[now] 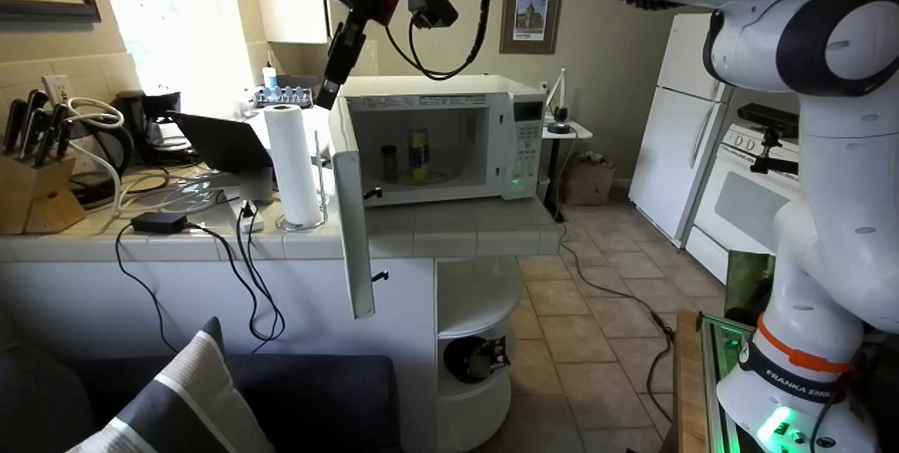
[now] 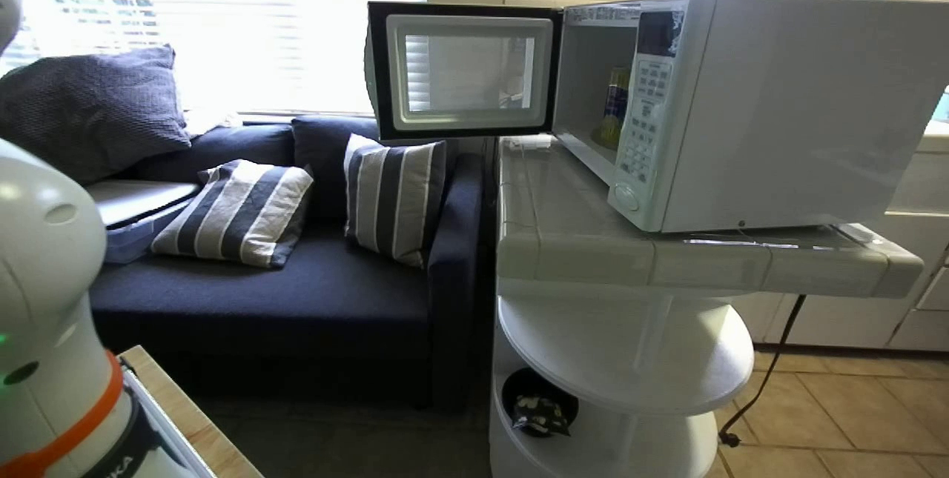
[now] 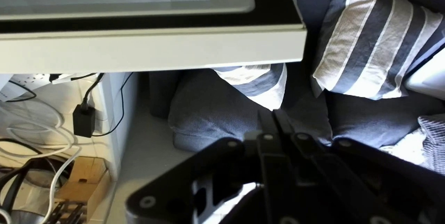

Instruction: Close the microwave door.

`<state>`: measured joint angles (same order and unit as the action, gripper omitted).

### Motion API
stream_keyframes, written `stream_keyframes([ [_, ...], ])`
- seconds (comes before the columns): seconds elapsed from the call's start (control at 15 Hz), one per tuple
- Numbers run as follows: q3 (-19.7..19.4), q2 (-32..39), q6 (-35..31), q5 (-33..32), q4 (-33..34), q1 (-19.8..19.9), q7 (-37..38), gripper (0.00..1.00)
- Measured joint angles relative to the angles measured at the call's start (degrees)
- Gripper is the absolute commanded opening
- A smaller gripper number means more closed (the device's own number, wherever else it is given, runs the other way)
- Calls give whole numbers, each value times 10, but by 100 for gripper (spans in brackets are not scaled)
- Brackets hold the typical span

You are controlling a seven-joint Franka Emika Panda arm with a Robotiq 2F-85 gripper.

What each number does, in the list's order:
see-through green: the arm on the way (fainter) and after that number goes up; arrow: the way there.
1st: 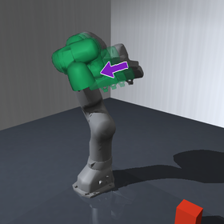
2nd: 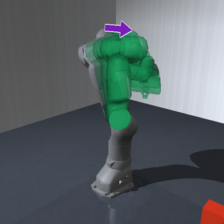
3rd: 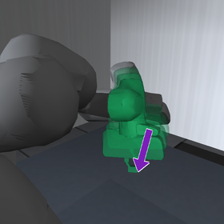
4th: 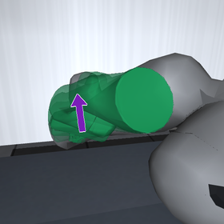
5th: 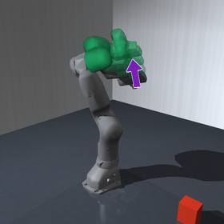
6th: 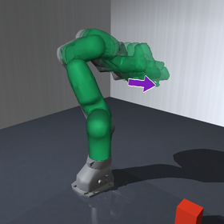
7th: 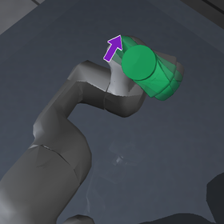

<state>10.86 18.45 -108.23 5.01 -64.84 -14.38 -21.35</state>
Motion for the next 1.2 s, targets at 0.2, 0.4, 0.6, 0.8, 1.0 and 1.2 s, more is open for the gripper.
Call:
stream_keyframes([
  [0.2, 1, 29, 0, 0, 22, -6, 8, 0],
  [0.4, 1, 46, 19, 0, 38, -8, 12, 0],
  [0.6, 1, 57, 50, -1, 50, -9, 12, 0],
  [0.8, 1, 63, 72, -3, 54, -9, 14, 0],
  [1.0, 0, 66, 82, -3, 61, -9, 20, 0],
  [1.2, -4, 66, 111, -5, 70, -9, 24, 0],
])
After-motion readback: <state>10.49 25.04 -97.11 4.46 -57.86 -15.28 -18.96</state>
